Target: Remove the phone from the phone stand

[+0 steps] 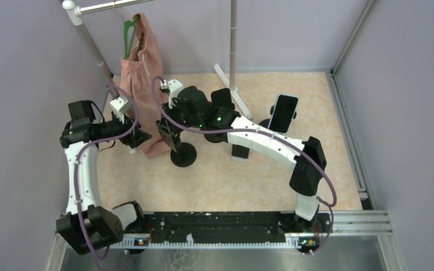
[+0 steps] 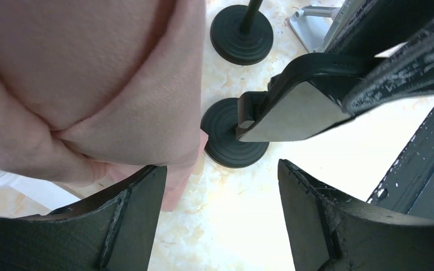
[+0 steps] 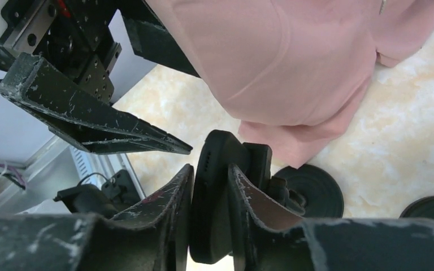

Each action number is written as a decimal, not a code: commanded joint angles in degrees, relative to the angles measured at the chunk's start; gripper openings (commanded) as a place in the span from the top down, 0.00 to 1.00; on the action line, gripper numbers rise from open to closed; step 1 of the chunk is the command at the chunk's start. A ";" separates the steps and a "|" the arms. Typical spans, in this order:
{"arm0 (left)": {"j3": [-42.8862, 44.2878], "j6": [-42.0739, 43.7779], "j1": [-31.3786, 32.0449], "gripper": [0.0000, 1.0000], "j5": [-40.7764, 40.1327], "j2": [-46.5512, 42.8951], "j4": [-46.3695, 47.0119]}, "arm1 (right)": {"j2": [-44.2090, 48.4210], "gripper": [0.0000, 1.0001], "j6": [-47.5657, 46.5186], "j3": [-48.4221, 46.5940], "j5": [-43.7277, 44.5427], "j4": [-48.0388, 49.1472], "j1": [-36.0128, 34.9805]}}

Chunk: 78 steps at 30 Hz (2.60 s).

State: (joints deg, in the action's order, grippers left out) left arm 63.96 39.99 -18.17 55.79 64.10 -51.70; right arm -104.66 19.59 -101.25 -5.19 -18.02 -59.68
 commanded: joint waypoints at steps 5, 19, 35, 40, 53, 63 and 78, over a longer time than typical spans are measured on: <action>-0.15 8.92 -0.49 0.24 4.57 -1.51 -4.51 | 7.20 0.69 -2.24 5.01 -13.97 2.75 8.02; -2.07 14.86 -0.15 0.28 7.80 -4.17 -7.17 | 6.96 0.37 -2.53 8.70 -23.85 4.65 8.31; -6.18 26.54 2.21 0.33 10.28 -6.97 -12.37 | 8.10 0.76 -4.09 12.96 -21.41 7.57 7.34; -8.37 28.16 4.81 0.31 8.75 -8.45 -9.74 | 8.61 1.00 0.28 10.97 -26.04 10.40 9.09; -7.23 32.61 6.83 0.22 16.85 -8.41 -8.52 | 12.96 1.00 16.81 14.82 -46.90 29.53 16.85; -4.02 33.43 7.89 0.18 24.54 -5.89 -14.77 | 11.22 1.00 49.71 20.09 -57.81 75.46 18.24; -3.20 13.23 12.72 0.37 30.48 -8.67 -2.48 | 8.06 1.00 52.07 16.67 -56.96 76.95 15.39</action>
State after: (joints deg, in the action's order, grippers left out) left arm 59.77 56.29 -8.01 83.59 56.49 -56.66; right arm -96.20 70.57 -78.59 -65.91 53.63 -42.30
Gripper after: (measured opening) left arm 0.652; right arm 0.117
